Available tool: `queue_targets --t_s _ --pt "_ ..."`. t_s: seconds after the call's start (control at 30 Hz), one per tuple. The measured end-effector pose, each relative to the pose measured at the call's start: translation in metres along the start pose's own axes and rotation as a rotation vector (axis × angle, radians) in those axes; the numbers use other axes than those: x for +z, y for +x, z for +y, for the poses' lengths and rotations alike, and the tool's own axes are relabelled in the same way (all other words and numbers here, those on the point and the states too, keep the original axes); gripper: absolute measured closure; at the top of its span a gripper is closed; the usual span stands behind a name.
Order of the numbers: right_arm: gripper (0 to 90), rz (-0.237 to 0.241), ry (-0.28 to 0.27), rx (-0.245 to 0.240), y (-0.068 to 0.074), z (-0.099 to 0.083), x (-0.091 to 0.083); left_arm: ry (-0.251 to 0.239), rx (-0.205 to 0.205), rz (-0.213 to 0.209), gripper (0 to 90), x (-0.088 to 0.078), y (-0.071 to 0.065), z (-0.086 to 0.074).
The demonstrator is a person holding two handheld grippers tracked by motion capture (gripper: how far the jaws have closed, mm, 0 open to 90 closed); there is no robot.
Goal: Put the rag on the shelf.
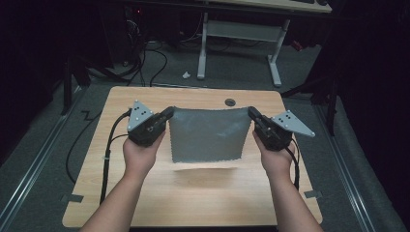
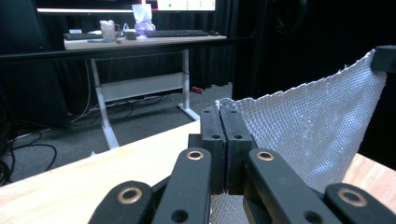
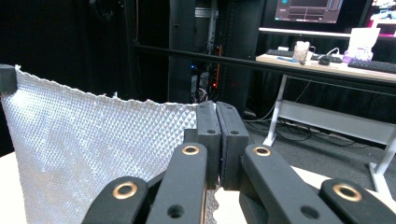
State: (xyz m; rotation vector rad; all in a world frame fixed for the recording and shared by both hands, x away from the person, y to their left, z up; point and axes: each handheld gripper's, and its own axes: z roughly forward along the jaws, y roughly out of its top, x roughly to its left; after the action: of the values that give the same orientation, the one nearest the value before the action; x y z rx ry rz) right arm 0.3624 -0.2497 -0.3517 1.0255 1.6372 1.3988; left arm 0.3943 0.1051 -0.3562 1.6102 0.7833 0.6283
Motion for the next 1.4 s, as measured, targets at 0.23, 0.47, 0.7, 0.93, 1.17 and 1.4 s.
queue_targets --t_s 0.23,0.47,0.7,0.93,1.17,1.4 --pt "90.0 -0.005 -0.003 0.007 -0.005 0.009 0.016 -0.005 0.029 0.025 89.2 0.013 0.011 0.012" --pt "90.0 -0.011 0.007 0.006 -0.014 0.019 0.037 0.004 0.046 0.050 89.2 0.033 0.024 0.024" --pt "90.0 -0.019 0.028 -0.006 -0.023 0.027 0.061 0.022 0.047 0.078 89.2 0.054 0.039 0.033" --pt "90.0 -0.034 0.077 0.003 -0.037 0.025 0.089 0.095 0.047 0.099 89.1 0.082 0.048 0.028" --pt "90.0 -0.025 0.179 0.005 -0.047 0.005 0.114 0.208 -0.007 0.064 89.4 0.103 0.059 0.000" --pt "90.0 -0.014 0.224 0.005 -0.048 -0.012 0.121 0.257 -0.026 0.036 89.4 0.105 0.060 -0.022"
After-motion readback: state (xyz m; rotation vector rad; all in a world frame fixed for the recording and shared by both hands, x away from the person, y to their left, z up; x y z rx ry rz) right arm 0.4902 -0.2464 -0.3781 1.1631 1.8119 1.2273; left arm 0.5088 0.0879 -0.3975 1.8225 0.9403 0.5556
